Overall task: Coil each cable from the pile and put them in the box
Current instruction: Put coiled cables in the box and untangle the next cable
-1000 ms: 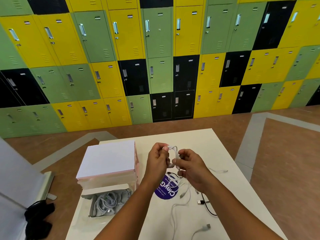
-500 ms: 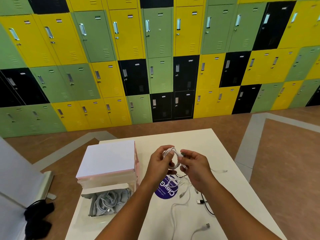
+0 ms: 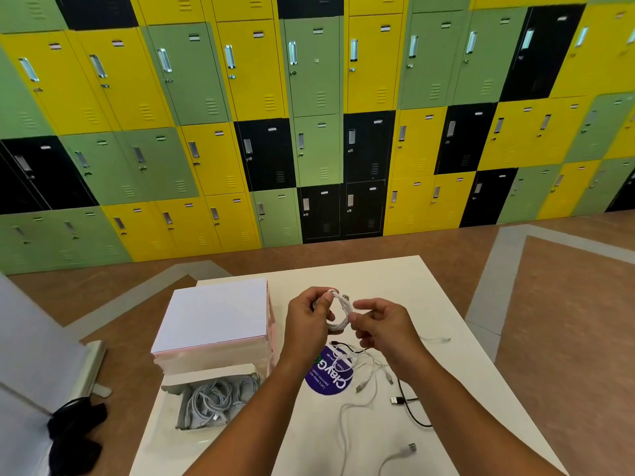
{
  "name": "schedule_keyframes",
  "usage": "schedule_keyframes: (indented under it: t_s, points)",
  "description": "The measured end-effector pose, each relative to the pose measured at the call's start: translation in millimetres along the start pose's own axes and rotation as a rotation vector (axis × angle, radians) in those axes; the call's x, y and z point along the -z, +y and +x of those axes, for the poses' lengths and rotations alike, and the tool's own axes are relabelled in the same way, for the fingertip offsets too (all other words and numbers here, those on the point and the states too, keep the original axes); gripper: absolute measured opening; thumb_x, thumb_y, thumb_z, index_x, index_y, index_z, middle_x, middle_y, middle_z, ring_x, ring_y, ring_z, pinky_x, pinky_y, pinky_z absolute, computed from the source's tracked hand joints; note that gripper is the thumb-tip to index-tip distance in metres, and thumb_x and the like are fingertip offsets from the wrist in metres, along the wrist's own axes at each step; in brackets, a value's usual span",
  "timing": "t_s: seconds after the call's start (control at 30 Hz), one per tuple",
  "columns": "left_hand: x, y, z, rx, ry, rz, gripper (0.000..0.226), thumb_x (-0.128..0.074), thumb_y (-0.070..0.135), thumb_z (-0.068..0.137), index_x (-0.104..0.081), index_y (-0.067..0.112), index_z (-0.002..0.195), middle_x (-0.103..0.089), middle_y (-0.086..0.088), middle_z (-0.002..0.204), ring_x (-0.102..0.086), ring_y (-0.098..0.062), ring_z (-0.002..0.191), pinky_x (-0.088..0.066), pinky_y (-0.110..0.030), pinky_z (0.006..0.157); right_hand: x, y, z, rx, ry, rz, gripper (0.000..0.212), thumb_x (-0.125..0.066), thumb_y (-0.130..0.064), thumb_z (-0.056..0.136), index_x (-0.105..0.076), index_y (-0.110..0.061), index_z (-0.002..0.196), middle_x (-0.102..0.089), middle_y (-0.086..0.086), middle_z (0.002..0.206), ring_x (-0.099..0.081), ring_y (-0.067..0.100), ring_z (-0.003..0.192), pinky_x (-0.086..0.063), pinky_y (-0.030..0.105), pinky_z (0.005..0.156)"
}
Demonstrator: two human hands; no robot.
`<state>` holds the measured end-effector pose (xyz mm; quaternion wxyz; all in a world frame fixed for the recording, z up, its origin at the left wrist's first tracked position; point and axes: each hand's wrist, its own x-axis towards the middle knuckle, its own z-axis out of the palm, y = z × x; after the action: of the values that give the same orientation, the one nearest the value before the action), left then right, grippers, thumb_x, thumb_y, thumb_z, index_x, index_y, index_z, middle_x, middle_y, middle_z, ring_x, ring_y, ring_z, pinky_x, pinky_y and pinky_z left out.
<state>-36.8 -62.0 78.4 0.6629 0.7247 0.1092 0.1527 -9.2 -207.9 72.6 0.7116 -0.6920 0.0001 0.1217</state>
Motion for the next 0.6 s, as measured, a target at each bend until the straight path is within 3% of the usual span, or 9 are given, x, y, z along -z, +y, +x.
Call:
schedule_keyframes:
  t_s: [0.07, 0.13, 0.27, 0.37, 0.47, 0.6]
  points:
    - [1.1, -1.3, 1.9, 0.010, -0.012, 0.032, 0.019, -0.054, 0.018, 0.103, -0.072, 0.023, 0.097, -0.064, 0.007, 0.070, -0.060, -0.020, 0.072, -0.063, -0.048, 0.065, 5.0, -4.7, 1.5, 0.058, 0.008, -0.129, 0.007, -0.073, -0.006, 0.088, -0.076, -0.011, 0.092, -0.071, 0.004, 0.072, -0.060, 0.014, 0.061, -0.051, 0.027, 0.058]
    - [0.2, -1.4, 0.7, 0.035, -0.022, 0.010, 0.021, -0.053, 0.018, 0.103, -0.071, 0.023, 0.095, -0.061, 0.002, 0.069, -0.060, -0.024, 0.073, -0.063, -0.051, 0.066, 7.9, -9.0, 3.0, 0.109, 0.028, -0.220, 0.010, -0.070, -0.006, 0.089, -0.077, -0.013, 0.087, -0.071, 0.000, 0.073, -0.058, 0.010, 0.059, -0.050, 0.023, 0.055]
    - [-2.1, 5.0, -0.7, 0.077, -0.032, -0.126, 0.022, -0.048, 0.016, 0.105, -0.068, 0.011, 0.101, -0.064, -0.008, 0.082, -0.060, -0.019, 0.075, -0.063, -0.044, 0.067, 7.6, -9.3, 1.7, 0.115, 0.010, -0.130, 0.007, -0.070, -0.008, 0.090, -0.074, -0.014, 0.092, -0.070, 0.004, 0.083, -0.062, 0.015, 0.073, -0.054, 0.027, 0.062]
    - [-1.8, 8.9, -1.9, 0.077, -0.056, -0.167, 0.022, -0.046, 0.016, 0.106, -0.067, 0.009, 0.103, -0.070, -0.012, 0.094, -0.068, -0.017, 0.079, -0.063, -0.038, 0.068, 10.8, -7.2, 0.5, 0.132, 0.010, -0.190, 0.007, -0.070, -0.018, 0.092, -0.075, -0.019, 0.087, -0.071, -0.006, 0.081, -0.062, 0.013, 0.080, -0.053, 0.030, 0.066]
    - [-2.5, 9.0, -2.1, 0.092, -0.073, -0.194, 0.021, -0.046, 0.016, 0.106, -0.066, 0.011, 0.101, -0.072, -0.009, 0.099, -0.071, -0.022, 0.090, -0.062, -0.038, 0.069, 12.0, -7.3, -0.1, 0.168, 0.037, -0.229, 0.008, -0.071, -0.023, 0.092, -0.075, -0.023, 0.084, -0.072, -0.010, 0.081, -0.063, 0.012, 0.081, -0.053, 0.031, 0.068]
    - [-3.0, 10.5, -0.5, 0.119, -0.076, -0.253, 0.020, -0.047, 0.016, 0.106, -0.065, 0.010, 0.101, -0.075, -0.003, 0.096, -0.073, -0.021, 0.090, -0.062, -0.042, 0.073, 9.1, -10.2, -0.6, 0.165, 0.019, -0.207, 0.007, -0.069, -0.020, 0.093, -0.074, -0.023, 0.088, -0.072, -0.010, 0.081, -0.062, 0.007, 0.079, -0.052, 0.025, 0.063]
